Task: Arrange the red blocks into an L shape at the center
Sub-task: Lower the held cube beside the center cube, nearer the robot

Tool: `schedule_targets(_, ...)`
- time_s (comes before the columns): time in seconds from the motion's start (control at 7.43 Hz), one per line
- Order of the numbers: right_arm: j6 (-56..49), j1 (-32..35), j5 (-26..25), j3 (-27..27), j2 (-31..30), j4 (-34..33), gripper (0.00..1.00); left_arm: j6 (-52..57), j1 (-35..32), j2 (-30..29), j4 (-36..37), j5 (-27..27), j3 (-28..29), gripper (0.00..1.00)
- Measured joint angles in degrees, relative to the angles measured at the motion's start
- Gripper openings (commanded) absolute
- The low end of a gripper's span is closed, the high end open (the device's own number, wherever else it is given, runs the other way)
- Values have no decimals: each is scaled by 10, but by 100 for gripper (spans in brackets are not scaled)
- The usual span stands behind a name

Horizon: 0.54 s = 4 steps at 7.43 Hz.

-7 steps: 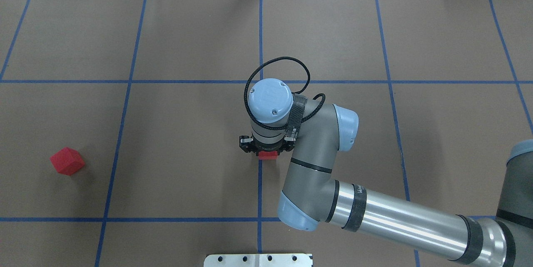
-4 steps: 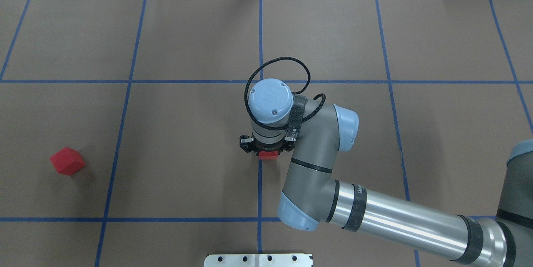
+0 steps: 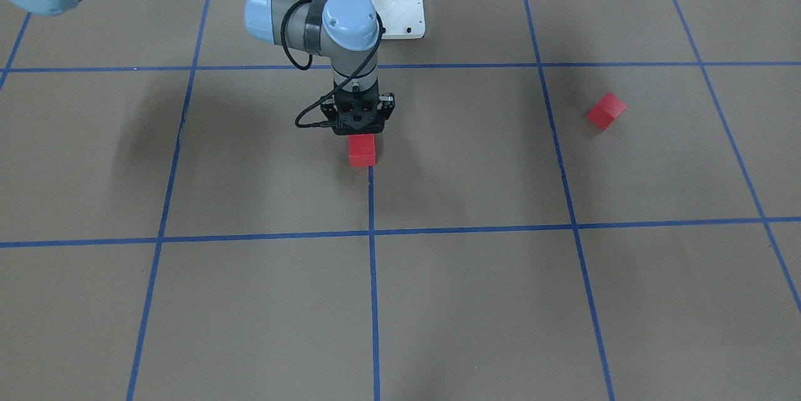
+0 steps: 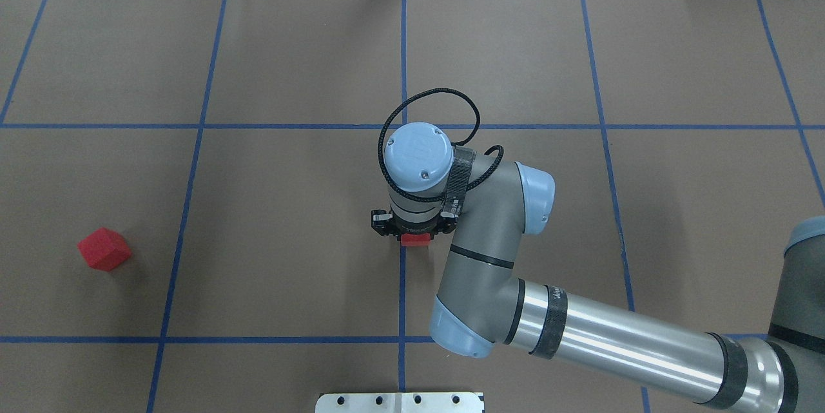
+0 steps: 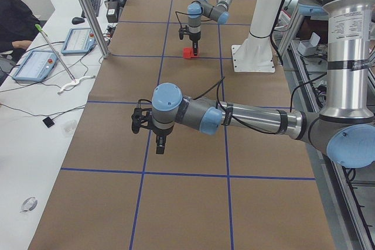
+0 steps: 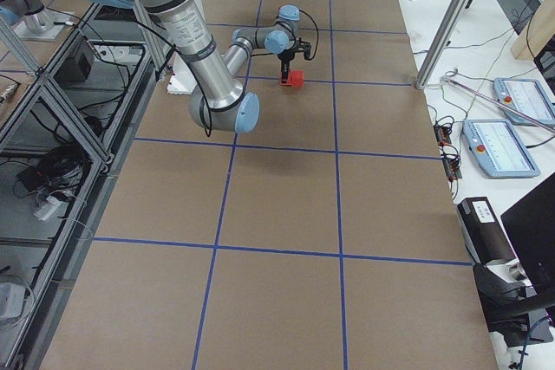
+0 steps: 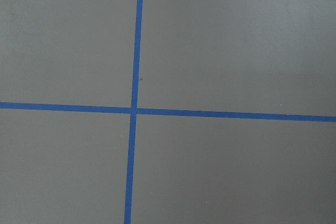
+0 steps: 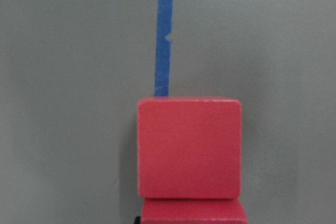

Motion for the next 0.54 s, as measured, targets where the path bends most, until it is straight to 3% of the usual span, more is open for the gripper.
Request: schedule_targets(0.54, -5, -1, 0, -1, 0, 0, 0, 0, 0, 0, 1, 0, -1, 100)
